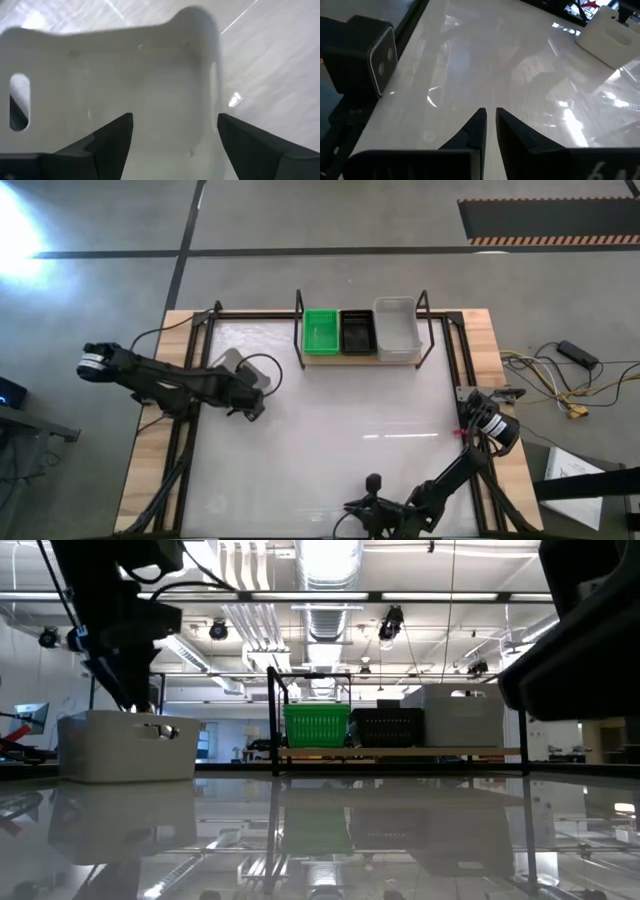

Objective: Stack baskets on shelf by color
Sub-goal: Stack the gray bin on top of the other gray bin on the shelf

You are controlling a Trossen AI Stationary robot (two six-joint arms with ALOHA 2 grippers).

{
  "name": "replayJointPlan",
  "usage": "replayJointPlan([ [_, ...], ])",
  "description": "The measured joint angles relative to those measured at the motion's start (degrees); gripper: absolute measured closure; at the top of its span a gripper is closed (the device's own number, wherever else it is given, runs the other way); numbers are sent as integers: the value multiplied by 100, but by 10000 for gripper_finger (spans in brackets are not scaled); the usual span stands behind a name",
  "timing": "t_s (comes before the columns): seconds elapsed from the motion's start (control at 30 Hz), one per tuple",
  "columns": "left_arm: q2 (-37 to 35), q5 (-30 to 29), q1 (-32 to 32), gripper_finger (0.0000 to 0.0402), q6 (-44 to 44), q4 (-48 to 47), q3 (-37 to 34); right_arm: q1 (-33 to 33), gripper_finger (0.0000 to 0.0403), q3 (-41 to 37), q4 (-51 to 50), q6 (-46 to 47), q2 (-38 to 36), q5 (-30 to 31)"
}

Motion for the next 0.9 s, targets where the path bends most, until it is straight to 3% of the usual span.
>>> replayJointPlan([
  [0.17,-12,104,-7,125,77,142,125,-2,371,-38,-17,88,-7,0],
  [0.33,24,291,-45,127,203,867,-119,-2,371,-49,-14,122,-7,-7],
  [0.47,275,352,-39,153,164,1092,-387,15,371,-19,-19,115,-7,-9],
  [0.67,780,381,-47,256,256,1280,-465,84,371,18,-24,-53,-131,-13],
  [0.83,1155,861,-207,375,663,1952,-351,215,371,10,-69,-136,-436,-13],
  [0.9,1326,1072,-414,392,733,2413,-235,322,371,7,-266,-119,-624,-13],
])
